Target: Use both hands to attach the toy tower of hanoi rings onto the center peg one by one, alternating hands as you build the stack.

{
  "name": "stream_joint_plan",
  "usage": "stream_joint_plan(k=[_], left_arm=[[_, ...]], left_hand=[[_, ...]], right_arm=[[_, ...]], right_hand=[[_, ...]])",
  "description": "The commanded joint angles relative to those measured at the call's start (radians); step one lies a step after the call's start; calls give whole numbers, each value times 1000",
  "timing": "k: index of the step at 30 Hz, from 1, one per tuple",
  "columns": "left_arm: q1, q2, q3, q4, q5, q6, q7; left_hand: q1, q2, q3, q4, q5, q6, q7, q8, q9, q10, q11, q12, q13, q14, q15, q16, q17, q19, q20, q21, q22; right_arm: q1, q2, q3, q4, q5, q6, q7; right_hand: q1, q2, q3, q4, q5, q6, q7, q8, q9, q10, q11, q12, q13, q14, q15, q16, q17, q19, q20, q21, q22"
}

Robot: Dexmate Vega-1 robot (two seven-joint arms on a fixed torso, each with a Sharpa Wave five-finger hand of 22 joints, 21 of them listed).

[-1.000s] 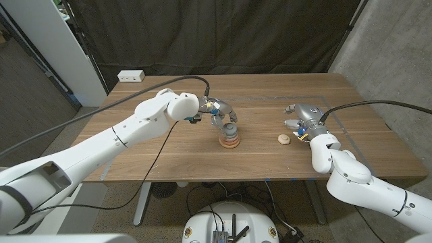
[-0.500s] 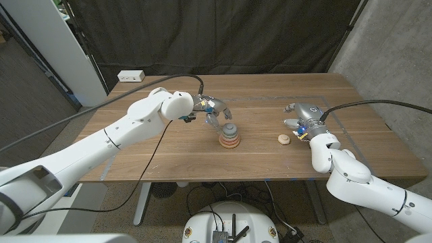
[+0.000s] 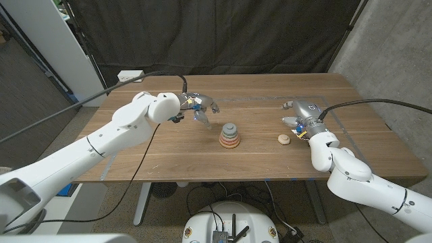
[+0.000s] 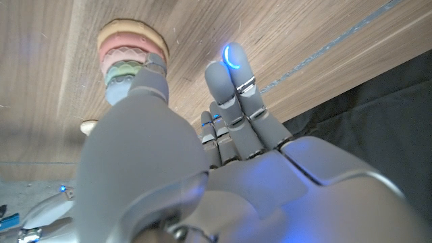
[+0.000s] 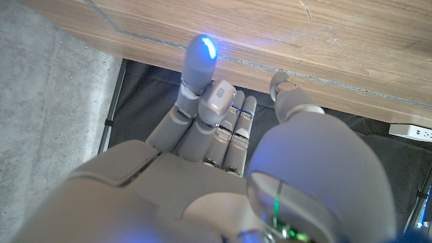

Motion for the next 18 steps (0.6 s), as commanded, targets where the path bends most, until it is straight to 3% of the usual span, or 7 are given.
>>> stream_joint_plan(k=[1,12,18], left_arm=[[135,42,-90,-46,-18,143,161],[158,42,-81,-29,-24,227,252],[167,11,-54,3,-17,260,333]], left_hand=[[-4,5,2,-6,2,7,-6,7,2,4,-11,7,-1,3,-69,5,6,7,-101,1,3],[-9,14,6,-8,3,14,-9,10,0,10,-13,10,-6,9,-69,9,10,13,-100,1,3],[-12,16,6,-8,2,17,-10,10,0,11,-15,10,-8,10,-69,10,12,14,-99,1,3]], right_arm=[[-5,7,21,12,25,45,6],[-14,13,31,17,31,58,-1],[-38,4,58,5,42,51,-16]], right_hand=[[1,-7,9,2,-1,6,2,3,2,-5,3,-1,1,-6,4,6,3,10,0,2,3],[1,-10,11,2,0,1,2,2,4,-10,6,1,0,-8,4,5,2,7,0,1,2],[1,-11,11,2,0,-5,4,0,5,-12,6,1,0,-11,4,3,0,6,0,0,1]])
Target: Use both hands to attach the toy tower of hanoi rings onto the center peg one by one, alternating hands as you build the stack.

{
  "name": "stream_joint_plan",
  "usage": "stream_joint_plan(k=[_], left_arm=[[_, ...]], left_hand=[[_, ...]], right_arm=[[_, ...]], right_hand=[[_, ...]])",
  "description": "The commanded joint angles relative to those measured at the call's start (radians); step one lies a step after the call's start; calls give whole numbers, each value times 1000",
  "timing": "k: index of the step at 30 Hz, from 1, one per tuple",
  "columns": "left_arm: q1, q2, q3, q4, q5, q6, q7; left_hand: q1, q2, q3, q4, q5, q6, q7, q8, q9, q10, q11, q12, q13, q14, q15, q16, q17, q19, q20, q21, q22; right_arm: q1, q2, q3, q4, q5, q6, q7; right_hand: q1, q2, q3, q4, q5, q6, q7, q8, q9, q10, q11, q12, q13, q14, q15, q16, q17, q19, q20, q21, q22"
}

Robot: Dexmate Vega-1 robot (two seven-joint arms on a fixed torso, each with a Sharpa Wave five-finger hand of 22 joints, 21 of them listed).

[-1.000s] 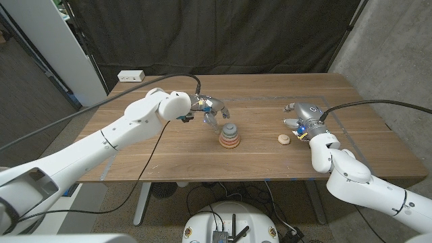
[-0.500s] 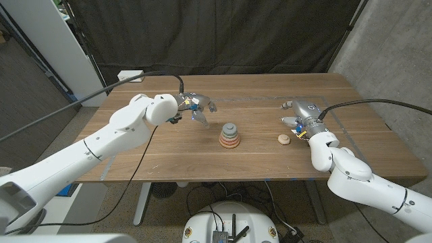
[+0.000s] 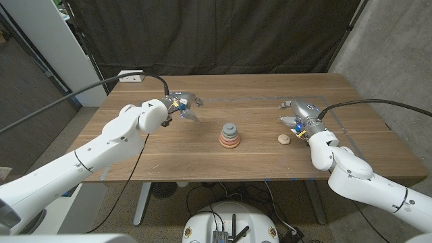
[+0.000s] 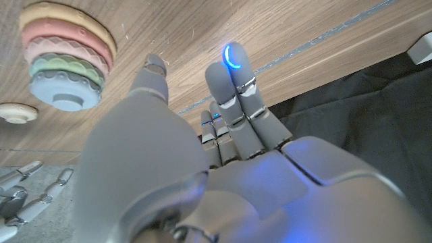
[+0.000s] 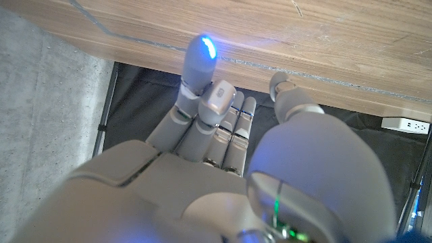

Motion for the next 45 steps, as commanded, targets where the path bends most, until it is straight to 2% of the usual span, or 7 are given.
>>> stream_joint_plan(k=[1,12,18,25,34,39,45], left_arm=[[35,-29,31,36,20,93,145],[36,-47,55,56,27,158,213],[26,-48,90,70,66,202,228],[44,-39,73,109,19,129,299],[60,-48,69,136,-2,139,351],[73,-44,69,142,-5,150,378],[82,-35,62,139,-21,150,397]], left_hand=[[-4,7,4,-6,2,7,-1,10,0,2,-6,6,1,7,-65,5,3,7,-97,0,3],[-10,8,5,-8,2,7,-8,10,-1,3,-13,7,-4,8,-65,4,5,8,-98,-1,3],[-13,9,5,-10,2,7,-10,9,-2,1,-14,7,-6,10,-65,5,7,8,-97,-1,3],[-17,9,5,-12,2,10,-12,10,-3,4,-16,8,-10,10,-65,3,7,8,-98,-1,4],[-24,9,5,-12,2,13,-15,11,-3,7,-18,9,-13,12,-64,3,8,8,-96,-2,3],[-30,10,4,-11,2,17,-17,13,-3,10,-21,10,-15,11,-64,1,7,8,-96,-3,3],[-40,14,4,-7,2,17,-17,12,-4,10,-20,9,-17,12,-64,0,8,6,-94,-7,1]], right_arm=[[-30,-7,35,-9,18,6,-19],[-54,-21,69,-4,46,37,-39],[-60,-26,77,4,57,53,-40],[-48,-30,66,7,56,47,-18],[-46,-38,57,0,44,40,-14],[-37,-56,41,-25,18,4,18],[14,-86,-15,-72,-32,-92,136]], right_hand=[[1,-11,7,-2,0,-5,3,0,5,-7,0,1,2,-5,-1,5,3,7,0,1,3],[-1,-14,8,-1,0,-10,3,-1,5,-11,2,2,1,-7,-1,4,2,4,1,0,2],[-3,-15,8,-1,0,-21,3,-5,6,-18,-1,1,1,-7,-1,5,3,5,1,1,3],[-3,-18,9,-1,1,-48,8,-15,5,-35,1,-1,0,-15,-1,-1,-1,0,1,0,3],[-5,-22,10,-1,2,-71,7,-23,4,-57,1,-3,-2,-25,-1,-8,-4,-5,1,-2,2],[-6,-24,10,-1,2,-79,7,-25,4,-67,-3,-4,-3,-28,-1,-9,-2,-8,1,-3,1],[-15,-39,7,-1,-1,-124,-9,-35,5,-126,-8,-13,-6,-54,-1,-26,-6,-31,1,-15,-3]])
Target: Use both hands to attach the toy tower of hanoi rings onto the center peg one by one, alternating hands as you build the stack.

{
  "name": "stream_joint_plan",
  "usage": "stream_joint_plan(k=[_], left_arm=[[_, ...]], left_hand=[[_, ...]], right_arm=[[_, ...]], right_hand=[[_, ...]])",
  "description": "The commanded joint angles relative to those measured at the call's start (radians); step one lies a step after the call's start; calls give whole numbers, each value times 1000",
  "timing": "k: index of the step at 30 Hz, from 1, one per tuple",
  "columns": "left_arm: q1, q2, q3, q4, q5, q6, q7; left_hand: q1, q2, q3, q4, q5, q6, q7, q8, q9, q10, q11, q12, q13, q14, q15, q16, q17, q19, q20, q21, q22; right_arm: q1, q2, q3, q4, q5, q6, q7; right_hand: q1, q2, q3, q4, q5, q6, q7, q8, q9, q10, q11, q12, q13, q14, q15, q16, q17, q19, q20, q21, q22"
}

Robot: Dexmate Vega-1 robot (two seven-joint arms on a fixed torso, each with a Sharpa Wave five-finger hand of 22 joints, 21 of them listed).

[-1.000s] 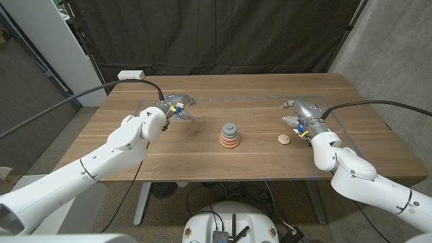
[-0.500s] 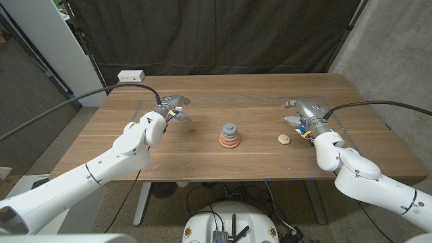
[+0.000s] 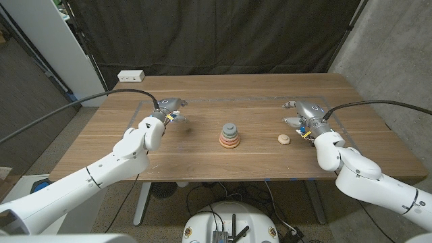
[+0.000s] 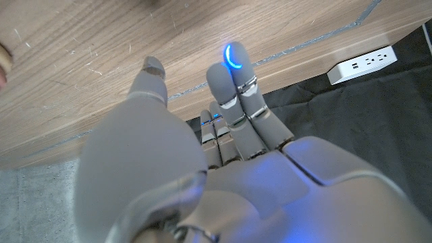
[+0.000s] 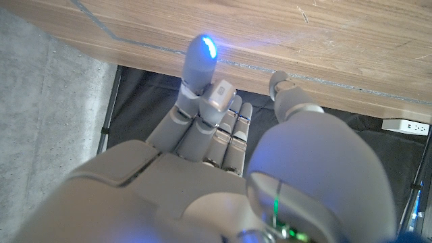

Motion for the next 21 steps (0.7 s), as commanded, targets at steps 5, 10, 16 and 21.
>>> stream_joint_plan(k=[5,10,16,21], left_arm=[[39,25,-20,-5,-33,23,68],[50,44,-31,-22,-37,44,72],[53,66,-36,-33,-42,53,69],[56,76,-40,-32,-53,52,70]], left_hand=[[-26,5,-1,0,1,4,-3,4,1,5,-6,5,-2,12,-64,-3,5,5,-95,-4,0],[-29,4,-1,-2,1,7,-3,5,0,6,-8,5,-4,11,-64,-3,6,6,-96,-5,1],[-37,5,0,-4,1,7,-4,4,0,6,-9,5,-9,10,-64,-7,6,6,-96,-8,1],[-42,5,0,-5,1,7,-4,3,0,6,-7,5,-12,10,-65,-8,9,6,-96,-10,1]], right_arm=[[49,-55,-63,-82,-67,-132,153],[57,-71,-72,-100,-71,-144,183],[80,-94,-99,-124,-97,-169,236],[88,-108,-109,-145,-112,-193,273]], right_hand=[[0,-23,6,-4,-2,-64,2,-13,4,-71,5,-4,-4,-42,1,-34,-14,-24,-1,-9,3],[4,-28,4,-5,-4,-56,6,-3,6,-72,11,3,-6,-47,1,-42,-21,-31,0,-13,2],[9,-35,0,-6,-6,-76,6,-5,7,-82,5,6,-8,-45,1,-43,-18,-36,0,-15,0],[9,-40,-3,-5,-8,-86,6,-6,7,-87,3,7,-10,-52,0,-52,-23,-38,0,-15,1]])
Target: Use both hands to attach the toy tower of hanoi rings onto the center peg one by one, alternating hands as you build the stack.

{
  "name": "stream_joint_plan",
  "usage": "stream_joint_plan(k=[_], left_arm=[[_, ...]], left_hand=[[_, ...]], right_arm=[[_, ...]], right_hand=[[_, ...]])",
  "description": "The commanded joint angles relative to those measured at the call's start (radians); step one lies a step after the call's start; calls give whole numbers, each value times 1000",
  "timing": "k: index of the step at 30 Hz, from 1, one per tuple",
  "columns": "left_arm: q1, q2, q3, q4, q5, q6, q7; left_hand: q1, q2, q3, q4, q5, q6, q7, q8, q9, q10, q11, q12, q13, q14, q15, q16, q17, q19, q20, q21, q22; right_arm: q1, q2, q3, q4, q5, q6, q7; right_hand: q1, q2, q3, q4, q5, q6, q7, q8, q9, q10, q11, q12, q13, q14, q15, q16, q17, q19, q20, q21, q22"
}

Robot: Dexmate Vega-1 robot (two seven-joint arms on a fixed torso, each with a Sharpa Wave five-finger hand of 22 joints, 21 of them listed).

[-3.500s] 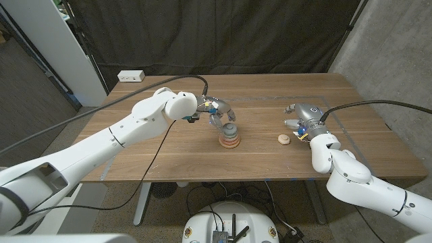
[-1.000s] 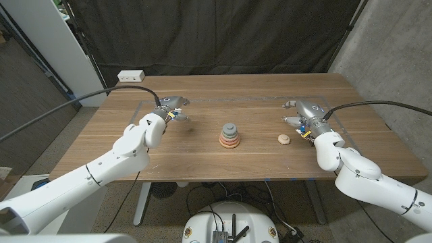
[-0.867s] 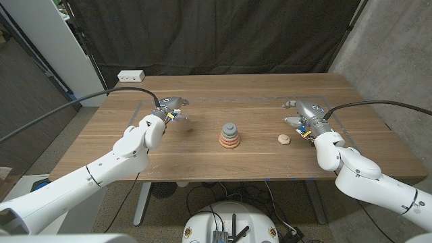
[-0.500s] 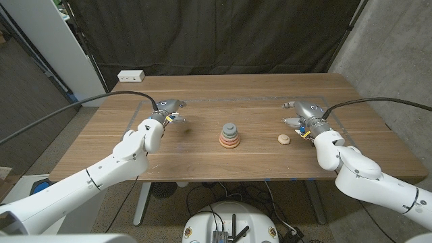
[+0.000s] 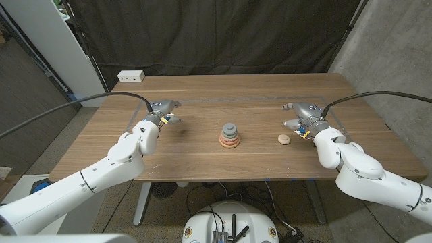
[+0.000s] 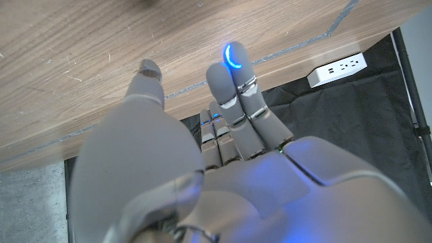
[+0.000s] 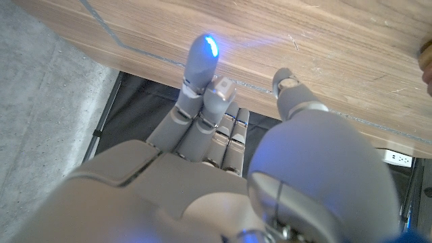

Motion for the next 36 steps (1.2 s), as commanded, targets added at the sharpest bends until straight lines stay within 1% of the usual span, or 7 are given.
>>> stream_joint_plan(k=[1,7,13,17,25,31,36], left_arm=[[13,34,-15,-12,-22,14,9],[3,33,-14,9,-45,-19,16],[-16,30,-2,14,-50,-23,-3],[-21,34,2,15,-47,-27,-5],[-25,35,1,30,-59,-56,3],[-22,33,0,37,-68,-73,12],[-23,34,6,31,-59,-60,3]], left_hand=[[-11,-1,0,-6,1,8,-5,4,0,2,-3,5,-1,10,-65,-1,4,6,-97,-1,4],[-14,-2,1,-9,1,7,-4,3,0,1,-2,5,-4,8,-65,-4,4,8,-97,-1,5],[-17,-2,1,-10,1,3,0,1,0,-3,3,3,-7,14,-64,1,10,9,-97,-1,5],[-18,-1,2,-11,1,1,1,0,0,-5,4,3,-8,13,-64,-1,9,10,-97,-2,5],[-23,1,5,-13,1,-2,2,0,-1,-6,7,3,-13,12,-64,-3,12,9,-97,-5,4],[-25,3,7,-15,1,-2,2,0,-1,-7,6,3,-17,12,-64,-2,16,8,-97,-7,5],[-27,4,10,-18,2,-4,3,-1,-1,-8,7,3,-21,9,-64,-3,19,8,-97,-9,5]], right_arm=[[30,-41,-34,-53,-39,-64,108],[36,-53,-46,-70,-51,-80,137],[74,-51,-94,-81,-96,-122,208],[87,-52,-103,-88,-97,-137,248],[121,-48,-142,-98,-126,-177,313],[161,-35,-179,-85,-153,-184,367],[177,-28,-201,-63,-173,-167,385]], right_hand=[[0,-15,-4,-5,0,-8,-1,3,4,-9,3,7,-1,-3,0,-4,3,-5,-7,1,3],[7,-28,-8,-11,-1,-8,0,6,3,-15,5,7,-2,-11,-1,-10,-2,-7,-8,0,3],[24,-50,-15,-16,-5,-19,-3,5,2,-27,2,7,-3,-12,-1,-8,1,-12,-8,-2,1],[28,-61,-21,-13,-8,-31,-19,3,1,-41,-13,5,-5,-15,0,-11,1,-13,-7,0,4],[37,-79,-36,-11,-11,-72,-11,-4,-1,-78,-10,2,-9,-32,-1,-30,-16,-24,-7,-3,4],[55,-85,-50,-10,-13,-91,-9,0,-3,-92,-9,6,-11,-35,0,-37,-25,-30,-7,-5,3],[62,-86,-58,-9,-15,-94,-10,3,-3,-96,-9,9,-12,-37,-1,-42,-33,-32,-8,-6,2]])
